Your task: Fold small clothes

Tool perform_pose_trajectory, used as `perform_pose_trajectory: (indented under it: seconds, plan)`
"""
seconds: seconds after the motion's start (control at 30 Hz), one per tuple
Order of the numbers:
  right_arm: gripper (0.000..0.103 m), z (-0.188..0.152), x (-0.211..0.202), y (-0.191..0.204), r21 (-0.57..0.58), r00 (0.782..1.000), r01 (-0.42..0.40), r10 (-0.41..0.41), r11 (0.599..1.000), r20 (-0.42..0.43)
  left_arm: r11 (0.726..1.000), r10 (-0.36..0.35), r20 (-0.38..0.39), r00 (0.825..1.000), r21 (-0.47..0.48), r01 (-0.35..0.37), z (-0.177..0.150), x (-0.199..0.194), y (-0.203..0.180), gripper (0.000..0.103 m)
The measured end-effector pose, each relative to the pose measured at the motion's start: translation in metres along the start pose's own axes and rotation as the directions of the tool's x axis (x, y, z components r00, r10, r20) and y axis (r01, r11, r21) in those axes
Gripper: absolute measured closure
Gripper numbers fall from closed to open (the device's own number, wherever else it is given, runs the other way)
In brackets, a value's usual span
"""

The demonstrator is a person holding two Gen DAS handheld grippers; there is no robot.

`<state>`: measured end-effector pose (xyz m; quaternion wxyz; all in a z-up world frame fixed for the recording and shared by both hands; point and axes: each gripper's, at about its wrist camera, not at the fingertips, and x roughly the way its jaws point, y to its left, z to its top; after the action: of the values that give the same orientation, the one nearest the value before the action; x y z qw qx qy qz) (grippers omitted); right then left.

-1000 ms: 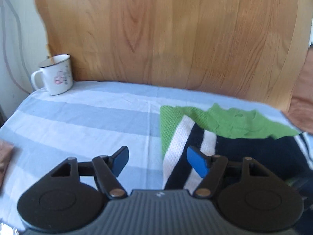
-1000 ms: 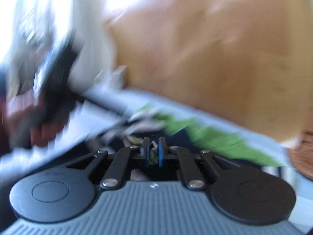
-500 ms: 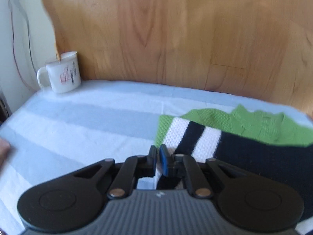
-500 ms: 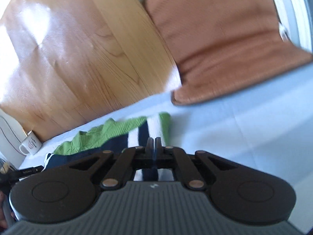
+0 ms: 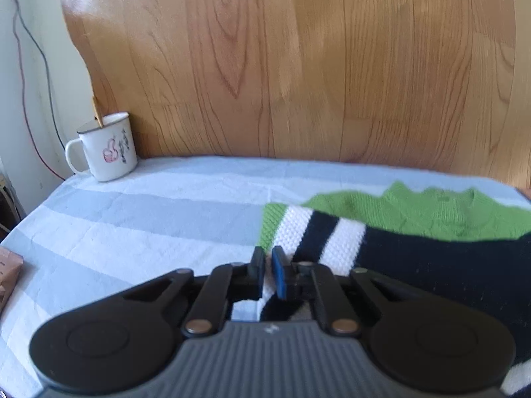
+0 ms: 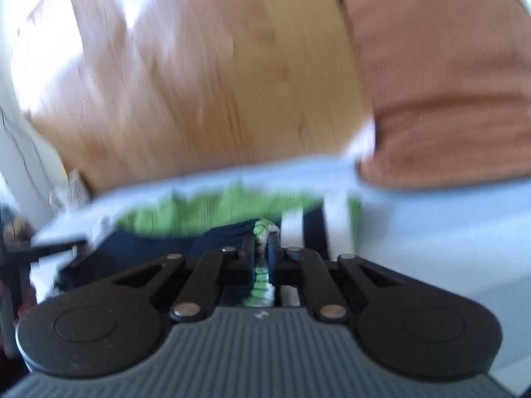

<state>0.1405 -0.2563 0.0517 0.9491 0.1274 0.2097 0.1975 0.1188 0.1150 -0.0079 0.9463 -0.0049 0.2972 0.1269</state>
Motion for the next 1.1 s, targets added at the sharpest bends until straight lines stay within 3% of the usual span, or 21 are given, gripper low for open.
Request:
perform_pose_trajectory:
  seconds: [0.07, 0.1, 0.2, 0.43, 0.5, 0.57, 0.7, 0.77, 0.83, 0.97, 1.03, 1.1]
  plan:
    - [0.093, 0.008, -0.007, -0.008, 0.026, 0.998, 0.022, -0.023, 0.999, 0.059, 1.0, -0.015, 0.019, 1.0, -0.006, 0.015, 0.0, -0.002, 0.0, 0.097]
    - [0.093, 0.01, -0.002, -0.01, 0.027, 0.998, 0.034, -0.036, 0.999, 0.047, 1.0, -0.017, 0.016, 1.0, 0.007, 0.017, 0.0, -0.002, -0.003, 0.097]
    - [0.089, -0.006, 0.032, -0.013, -0.053, 0.987, 0.091, -0.097, 0.994, -0.128, 0.997, 0.03, -0.013, 0.999, 0.066, -0.029, 0.0, 0.003, -0.014, 0.096]
    - [0.081, -0.014, 0.015, -0.054, 0.208, 0.997, 0.027, -0.011, 0.978, -0.075, 0.996, 0.061, -0.043, 0.997, 0.067, -0.058, 0.001, 0.01, -0.014, 0.089]
    - [0.079, -0.015, 0.006, -0.052, 0.225, 0.998, 0.022, -0.009, 0.974, -0.059, 0.996, 0.07, -0.041, 0.997, 0.066, -0.067, 0.001, 0.01, -0.014, 0.088]
    - [0.072, -0.02, -0.007, -0.051, 0.247, 0.999, 0.02, -0.011, 0.969, -0.04, 0.996, 0.073, -0.043, 0.996, 0.052, -0.071, 0.001, 0.01, -0.012, 0.083]
    - [0.072, -0.033, -0.035, -0.052, 0.298, 0.999, -0.002, 0.012, 0.955, -0.032, 0.998, 0.066, -0.051, 0.996, 0.024, -0.065, 0.002, 0.011, -0.007, 0.081]
    - [0.072, -0.039, -0.053, -0.052, 0.311, 0.999, -0.017, 0.027, 0.95, -0.03, 0.997, 0.072, -0.058, 0.996, 0.047, -0.069, 0.003, 0.011, -0.008, 0.072]
    - [0.072, -0.046, -0.074, -0.048, 0.318, 0.998, -0.046, 0.06, 0.947, -0.032, 0.998, 0.037, -0.081, 0.996, 0.048, -0.033, 0.003, 0.004, 0.001, 0.061]
    - [0.064, -0.067, -0.109, -0.034, 0.269, 0.989, -0.092, 0.12, 0.959, -0.089, 0.986, -0.166, -0.129, 0.978, -0.057, 0.16, -0.01, -0.042, 0.044, 0.055]
    - [0.064, -0.079, -0.123, -0.03, 0.262, 0.983, -0.105, 0.14, 0.959, -0.119, 0.978, -0.206, -0.137, 0.969, -0.036, 0.203, -0.026, -0.074, 0.059, 0.051]
    - [0.063, -0.092, -0.137, -0.027, 0.26, 0.98, -0.105, 0.145, 0.96, -0.138, 0.972, -0.231, -0.138, 0.963, 0.007, 0.234, -0.047, -0.108, 0.069, 0.04]
